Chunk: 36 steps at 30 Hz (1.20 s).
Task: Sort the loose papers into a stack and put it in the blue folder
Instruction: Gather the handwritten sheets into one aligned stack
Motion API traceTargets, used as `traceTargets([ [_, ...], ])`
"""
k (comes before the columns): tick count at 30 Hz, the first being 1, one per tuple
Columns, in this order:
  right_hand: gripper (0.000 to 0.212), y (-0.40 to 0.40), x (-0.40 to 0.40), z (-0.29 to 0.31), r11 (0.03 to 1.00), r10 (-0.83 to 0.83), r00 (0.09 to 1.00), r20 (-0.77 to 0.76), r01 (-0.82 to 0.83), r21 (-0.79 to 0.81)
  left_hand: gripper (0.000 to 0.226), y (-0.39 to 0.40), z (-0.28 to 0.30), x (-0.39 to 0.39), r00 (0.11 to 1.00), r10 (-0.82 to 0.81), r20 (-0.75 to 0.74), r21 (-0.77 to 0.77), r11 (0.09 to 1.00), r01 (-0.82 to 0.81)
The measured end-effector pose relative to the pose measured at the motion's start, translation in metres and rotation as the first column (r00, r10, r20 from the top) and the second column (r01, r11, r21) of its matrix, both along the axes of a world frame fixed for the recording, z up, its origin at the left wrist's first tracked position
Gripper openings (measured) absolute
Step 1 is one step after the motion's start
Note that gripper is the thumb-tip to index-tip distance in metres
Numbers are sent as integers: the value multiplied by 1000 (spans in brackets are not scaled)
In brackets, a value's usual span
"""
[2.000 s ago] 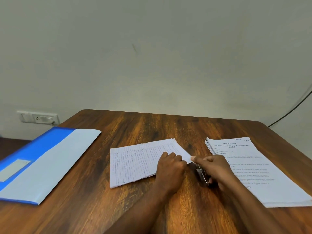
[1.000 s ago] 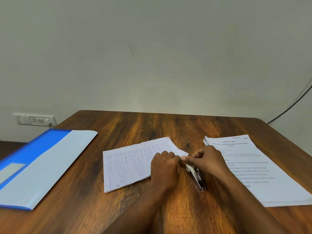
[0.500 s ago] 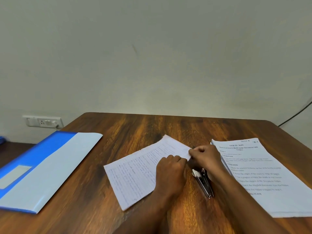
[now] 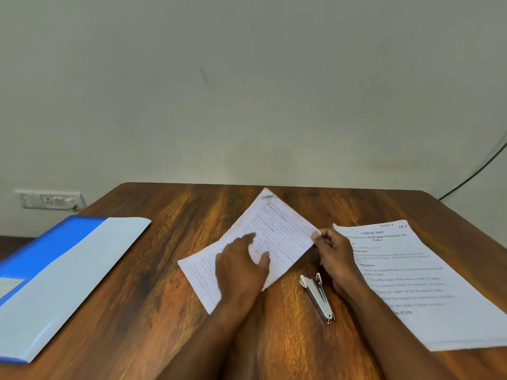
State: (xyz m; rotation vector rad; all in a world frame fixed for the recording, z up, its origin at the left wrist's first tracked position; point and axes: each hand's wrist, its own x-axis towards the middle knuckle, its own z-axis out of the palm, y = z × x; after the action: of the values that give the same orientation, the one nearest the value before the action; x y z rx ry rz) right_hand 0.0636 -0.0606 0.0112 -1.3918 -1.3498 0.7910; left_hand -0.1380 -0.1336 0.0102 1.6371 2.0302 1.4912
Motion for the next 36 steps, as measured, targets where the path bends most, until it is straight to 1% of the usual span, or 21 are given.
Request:
traceTargets([
  [2, 12, 1, 1, -1, 1000, 7, 1000, -20, -7, -3, 62, 10, 8, -19, 999, 39, -27, -23, 999, -40],
  [3, 12, 1, 2, -1, 1000, 11, 999, -38, -11, -4, 67, 15, 12, -30, 996, 63, -64, -55, 996, -67],
  [5, 13, -1, 1, 1, 1000, 0, 995, -103, -1, -7, 79, 28, 17, -50, 987, 78, -137, -183, 978, -103],
  [7, 15, -1, 2, 3, 1000, -29, 989, -146, 29, -4, 84, 37, 13, -69, 992, 48, -114, -289, 954, -80],
  [8, 16, -1, 3, 3, 999, -36, 986, -161, 36, -2, 81, 38, 9, -77, 998, 19, -64, -301, 953, -38],
  [11, 17, -3, 3, 4, 999, -39, 980, -194, 40, 5, 59, 34, 10, -89, 993, -96, 74, -242, 964, 111],
  [13, 17, -5, 3, 5, 999, -40, 981, -191, 43, 14, 42, 31, 15, -91, 977, -162, 139, -203, 961, 188],
  [17, 17, -9, 1, 7, 999, -21, 978, -207, 31, 43, 9, 21, 21, -88, 915, -307, 262, -191, 913, 360],
  [18, 15, -10, 1, 7, 998, -23, 976, -219, 35, 51, 5, 18, 22, -87, 894, -330, 305, -179, 902, 394],
  [20, 14, -11, 1, 8, 997, -30, 968, -249, 46, 57, 9, 14, 26, -84, 851, -342, 399, -135, 896, 423],
  [23, 14, -13, 1, 10, 997, -14, 962, -273, 35, 73, 12, 12, 28, -80, 786, -319, 529, -61, 910, 411],
  [25, 13, -18, 1, 12, 995, 50, 966, -253, -28, 91, 11, 12, 26, -78, 720, -292, 629, -2, 926, 377],
  [27, 15, -23, -3, 14, 987, 145, 964, -222, -126, 99, 9, 14, 26, -76, 661, -271, 700, 46, 941, 336],
  [29, 15, -26, -7, 14, 975, 213, 962, -169, -198, 100, 8, 17, 25, -74, 611, -244, 753, 75, 954, 289],
  [32, 10, -26, -8, 12, 964, 256, 962, -93, -247, 99, 9, 20, 25, -71, 542, -225, 809, 112, 966, 233],
  [34, 13, -25, -6, 11, 964, 260, 957, -126, -249, 97, 12, 21, 27, -65, 513, -221, 829, 120, 967, 223],
  [36, 15, -25, -3, 12, 972, 231, 952, -203, -218, 84, 13, 20, 31, -56, 493, -235, 838, 126, 962, 244],
])
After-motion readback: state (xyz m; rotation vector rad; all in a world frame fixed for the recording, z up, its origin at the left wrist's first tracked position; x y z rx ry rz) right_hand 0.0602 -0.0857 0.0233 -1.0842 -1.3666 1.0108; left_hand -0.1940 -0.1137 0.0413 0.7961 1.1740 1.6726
